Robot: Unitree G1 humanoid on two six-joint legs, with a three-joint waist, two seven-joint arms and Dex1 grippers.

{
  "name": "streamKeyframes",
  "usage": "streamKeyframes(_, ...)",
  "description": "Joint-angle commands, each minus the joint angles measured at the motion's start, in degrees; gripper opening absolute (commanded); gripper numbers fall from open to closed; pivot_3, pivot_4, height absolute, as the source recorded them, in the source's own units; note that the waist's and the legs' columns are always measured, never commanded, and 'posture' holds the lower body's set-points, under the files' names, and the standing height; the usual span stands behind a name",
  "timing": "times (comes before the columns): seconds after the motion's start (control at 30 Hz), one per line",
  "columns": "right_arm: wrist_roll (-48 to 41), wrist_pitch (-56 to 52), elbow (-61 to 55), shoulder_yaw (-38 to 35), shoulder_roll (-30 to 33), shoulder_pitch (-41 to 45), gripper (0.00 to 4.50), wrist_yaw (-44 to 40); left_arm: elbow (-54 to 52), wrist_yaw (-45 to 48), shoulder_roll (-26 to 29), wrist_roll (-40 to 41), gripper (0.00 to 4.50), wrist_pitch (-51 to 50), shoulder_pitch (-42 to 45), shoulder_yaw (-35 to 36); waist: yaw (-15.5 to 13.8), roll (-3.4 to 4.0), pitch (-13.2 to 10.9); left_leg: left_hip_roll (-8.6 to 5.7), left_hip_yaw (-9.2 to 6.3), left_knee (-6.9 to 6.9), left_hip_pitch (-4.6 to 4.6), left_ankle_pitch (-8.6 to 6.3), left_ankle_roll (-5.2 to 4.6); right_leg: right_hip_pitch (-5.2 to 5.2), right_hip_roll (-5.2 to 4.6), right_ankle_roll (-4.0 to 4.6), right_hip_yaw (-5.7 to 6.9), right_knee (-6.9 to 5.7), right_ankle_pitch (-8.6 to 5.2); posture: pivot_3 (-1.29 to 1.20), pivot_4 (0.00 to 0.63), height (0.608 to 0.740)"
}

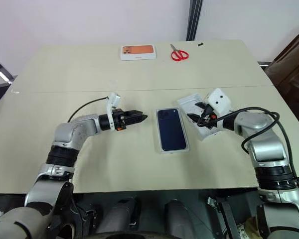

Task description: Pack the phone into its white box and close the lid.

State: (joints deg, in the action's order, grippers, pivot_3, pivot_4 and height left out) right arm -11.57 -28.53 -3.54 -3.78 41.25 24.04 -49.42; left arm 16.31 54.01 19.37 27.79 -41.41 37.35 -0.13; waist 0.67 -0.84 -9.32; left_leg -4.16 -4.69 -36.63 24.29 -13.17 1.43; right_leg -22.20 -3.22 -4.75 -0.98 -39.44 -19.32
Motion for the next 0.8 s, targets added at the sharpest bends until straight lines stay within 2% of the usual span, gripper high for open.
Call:
streamKeyframes(0.03,1.7,-3.2,-4.3,0.9,1.9,-0.8,4.33,2.1,-5.8,5.5,3.4,0.9,4.29,4.3,-2.5,0.3,0.0,0.02,0.0,0.00,0.00,0.00,0.01,0.00,0.00,-0.02,0.00,0.00,0.00,0.00,0.00,0.00,0.150,0.740)
streamKeyframes(0.13,4.5,-7.9,-5.7,5.3,4.6,-1.9,4.43,2.1,-8.1,8.2,5.6,-1.5,4.40,12.3,-5.3,-0.3,-0.1,0.02,0.0,0.00,0.00,-0.02,0.02,0.00,0.00,-0.02,-0.01,0.01,-0.01,-0.01,0.00,0.00,0.150,0.740)
streamKeyframes(0.27,2.7,-17.3,-6.7,6.9,2.8,0.9,4.43,3.8,-8.9,12.3,7.5,-2.1,4.40,19.1,-8.2,-0.5,0.0,0.03,0.0,0.01,-0.02,-0.08,0.05,-0.01,-0.02,-0.02,-0.02,0.01,0.01,0.00,0.00,0.00,0.150,0.740)
streamKeyframes(0.4,3.0,-20.7,-5.7,8.7,3.1,3.6,4.43,3.7,-6.8,11.3,7.0,-5.9,4.40,29.3,-8.4,-0.4,-0.1,0.03,0.0,0.01,-0.02,-0.13,0.09,-0.14,-0.24,-0.03,-0.02,0.01,0.02,0.00,0.00,0.00,0.150,0.740)
streamKeyframes(0.6,1.1,-29.6,-6.9,11.4,5.3,7.6,4.43,1.4,-10.0,14.8,7.7,-3.6,4.40,34.5,-11.5,0.6,0.0,0.07,0.0,0.01,-0.01,-0.18,0.13,-0.22,-0.38,-0.05,-0.02,0.01,0.02,0.02,0.00,0.00,0.150,0.740)
streamKeyframes(0.8,1.5,-36.5,-7.9,16.1,8.6,9.5,4.43,0.9,-12.7,19.3,9.5,-0.4,4.40,34.9,-15.6,1.2,0.1,0.08,0.0,0.02,-0.02,-0.21,0.13,-0.29,-0.50,-0.04,-0.02,0.01,0.02,0.02,0.00,0.00,0.150,0.740)
